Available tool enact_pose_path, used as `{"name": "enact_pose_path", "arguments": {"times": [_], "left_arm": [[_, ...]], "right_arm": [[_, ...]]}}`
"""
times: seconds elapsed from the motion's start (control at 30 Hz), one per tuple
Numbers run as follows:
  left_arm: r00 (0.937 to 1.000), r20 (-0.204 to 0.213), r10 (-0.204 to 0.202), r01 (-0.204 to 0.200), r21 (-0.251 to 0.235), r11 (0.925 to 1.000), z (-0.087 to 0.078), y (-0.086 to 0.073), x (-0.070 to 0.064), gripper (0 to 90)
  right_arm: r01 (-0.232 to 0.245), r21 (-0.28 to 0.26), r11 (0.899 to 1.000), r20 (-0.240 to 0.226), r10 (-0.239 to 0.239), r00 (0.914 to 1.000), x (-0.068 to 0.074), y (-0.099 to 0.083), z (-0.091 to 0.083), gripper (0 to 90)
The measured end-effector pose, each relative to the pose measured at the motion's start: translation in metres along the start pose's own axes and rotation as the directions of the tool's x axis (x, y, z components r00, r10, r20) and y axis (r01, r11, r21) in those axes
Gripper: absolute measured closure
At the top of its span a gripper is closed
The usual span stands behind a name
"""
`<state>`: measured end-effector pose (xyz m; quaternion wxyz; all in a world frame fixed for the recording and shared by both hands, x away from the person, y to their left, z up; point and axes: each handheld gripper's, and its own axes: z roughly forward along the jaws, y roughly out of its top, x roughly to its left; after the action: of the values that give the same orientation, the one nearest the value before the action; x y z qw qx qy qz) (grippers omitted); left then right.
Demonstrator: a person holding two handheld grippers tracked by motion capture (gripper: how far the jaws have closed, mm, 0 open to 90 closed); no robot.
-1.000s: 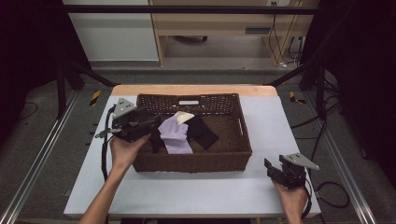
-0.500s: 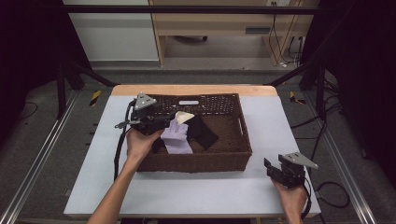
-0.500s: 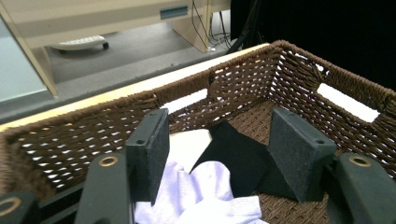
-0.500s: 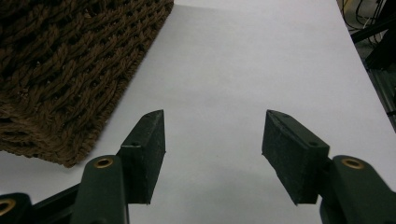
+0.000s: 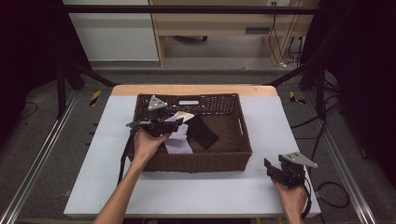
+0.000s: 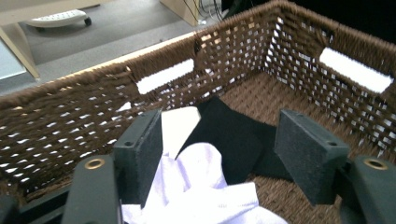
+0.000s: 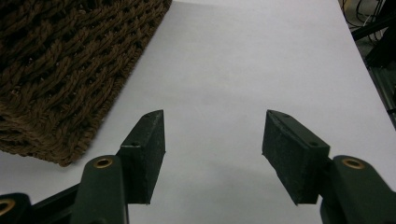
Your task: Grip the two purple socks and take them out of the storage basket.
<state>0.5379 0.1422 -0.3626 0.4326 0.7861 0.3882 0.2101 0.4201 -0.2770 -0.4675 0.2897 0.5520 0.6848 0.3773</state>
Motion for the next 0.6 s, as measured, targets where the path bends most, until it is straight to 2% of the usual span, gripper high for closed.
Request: {"name": "enact_pose_path", "arguments": {"times": [0.23, 0.37, 0.43, 0.53, 0.6], "left_arm": [[0.9994, 0.02, 0.027, -0.028, 0.058, 0.9979, 0.01, -0.004, -0.002, 30.1], [0.9991, 0.043, -0.002, -0.002, 0.093, 0.9956, 0.016, -0.004, 0.002, 30.0], [0.999, 0.044, -0.003, -0.002, 0.103, 0.9946, 0.019, -0.003, 0.002, 30.0], [0.9986, 0.047, 0.023, -0.029, 0.132, 0.9909, 0.026, -0.001, 0.0, 30.0], [0.9977, 0.049, 0.047, -0.054, 0.17, 0.984, 0.031, -0.004, -0.001, 30.4]], "right_arm": [[0.005, 0.007, 1.0, -0.002, -0.005, 1.0, 0.0, 0.0, 0.001, 38.7], [0.003, 0.01, 1.0, -0.003, -0.003, 1.0, 0.001, 0.0, 0.002, 38.3], [0.004, 0.01, 1.0, -0.003, -0.004, 1.0, 0.001, 0.0, 0.002, 38.3], [0.003, 0.015, 1.0, -0.005, -0.003, 1.0, 0.001, 0.0, 0.002, 38.2], [0.005, 0.013, 1.0, -0.004, -0.005, 1.0, 0.001, -0.001, 0.002, 38.1]]}}
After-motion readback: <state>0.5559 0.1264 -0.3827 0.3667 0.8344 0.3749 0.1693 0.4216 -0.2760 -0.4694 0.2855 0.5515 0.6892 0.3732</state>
